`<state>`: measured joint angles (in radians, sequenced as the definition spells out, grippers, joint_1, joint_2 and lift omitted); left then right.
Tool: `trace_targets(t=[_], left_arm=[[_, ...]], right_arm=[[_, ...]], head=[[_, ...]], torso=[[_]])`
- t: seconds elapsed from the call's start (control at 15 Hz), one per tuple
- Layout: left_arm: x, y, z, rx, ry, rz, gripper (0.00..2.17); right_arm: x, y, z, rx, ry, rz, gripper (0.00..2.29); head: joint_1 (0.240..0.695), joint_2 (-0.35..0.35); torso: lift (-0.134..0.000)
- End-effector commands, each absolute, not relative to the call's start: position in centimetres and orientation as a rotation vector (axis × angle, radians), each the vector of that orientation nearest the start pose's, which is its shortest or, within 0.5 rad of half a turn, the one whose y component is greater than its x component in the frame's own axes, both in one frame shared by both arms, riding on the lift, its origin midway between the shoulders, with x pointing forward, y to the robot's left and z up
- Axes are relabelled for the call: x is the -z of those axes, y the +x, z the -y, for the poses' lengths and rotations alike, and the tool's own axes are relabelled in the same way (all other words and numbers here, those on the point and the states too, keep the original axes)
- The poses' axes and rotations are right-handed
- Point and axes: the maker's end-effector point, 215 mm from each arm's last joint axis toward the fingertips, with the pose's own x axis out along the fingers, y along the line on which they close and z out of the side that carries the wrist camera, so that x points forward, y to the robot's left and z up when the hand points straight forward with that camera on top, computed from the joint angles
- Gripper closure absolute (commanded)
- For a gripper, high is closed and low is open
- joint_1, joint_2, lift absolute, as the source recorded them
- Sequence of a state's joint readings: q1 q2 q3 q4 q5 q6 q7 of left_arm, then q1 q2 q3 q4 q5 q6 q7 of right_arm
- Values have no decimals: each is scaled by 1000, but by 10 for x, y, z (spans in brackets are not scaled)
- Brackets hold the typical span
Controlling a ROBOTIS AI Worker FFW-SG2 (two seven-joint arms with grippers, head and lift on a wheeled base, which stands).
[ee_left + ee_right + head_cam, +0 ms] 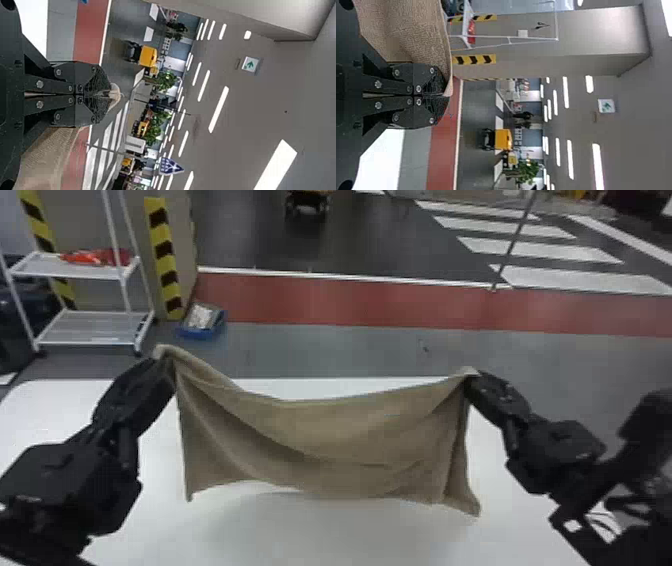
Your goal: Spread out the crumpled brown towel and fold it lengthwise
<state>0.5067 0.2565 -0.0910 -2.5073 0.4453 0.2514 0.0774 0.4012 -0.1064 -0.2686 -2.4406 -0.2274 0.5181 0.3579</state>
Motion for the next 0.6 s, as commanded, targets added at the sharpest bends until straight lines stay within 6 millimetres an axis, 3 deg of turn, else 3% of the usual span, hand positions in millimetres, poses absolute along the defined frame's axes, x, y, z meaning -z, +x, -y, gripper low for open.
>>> trace_targets(t=[0.0,0.13,0.2,0.27,0.33,0.4,0.53], left_arm=[[185,428,-153,273,-241,69,1629],[201,429,-157,257,-213,39,1629],[211,430,-160,247,-203,24,1629],[220,431,-163,236,-194,11,1629],[229,432,-166,225,-190,-1,1629],[234,433,-169,215,-178,-5,1629],[237,435,-176,186,-151,4,1629]], right_arm=[[271,465,225,-299,-35,-144,1878],[311,466,211,-317,-45,-219,1629],[326,464,205,-335,-39,-246,1295],[338,461,203,-341,-33,-270,812],[348,455,203,-347,-27,-296,117],[357,446,206,-348,-21,-317,-2],[375,429,225,-331,-9,-361,-2]], head=[[634,-144],[680,-99],[695,-88],[695,-77],[695,-68],[695,-53],[695,-46]], torso=[[-124],[-124],[-124],[-124],[-124],[-124],[-124]])
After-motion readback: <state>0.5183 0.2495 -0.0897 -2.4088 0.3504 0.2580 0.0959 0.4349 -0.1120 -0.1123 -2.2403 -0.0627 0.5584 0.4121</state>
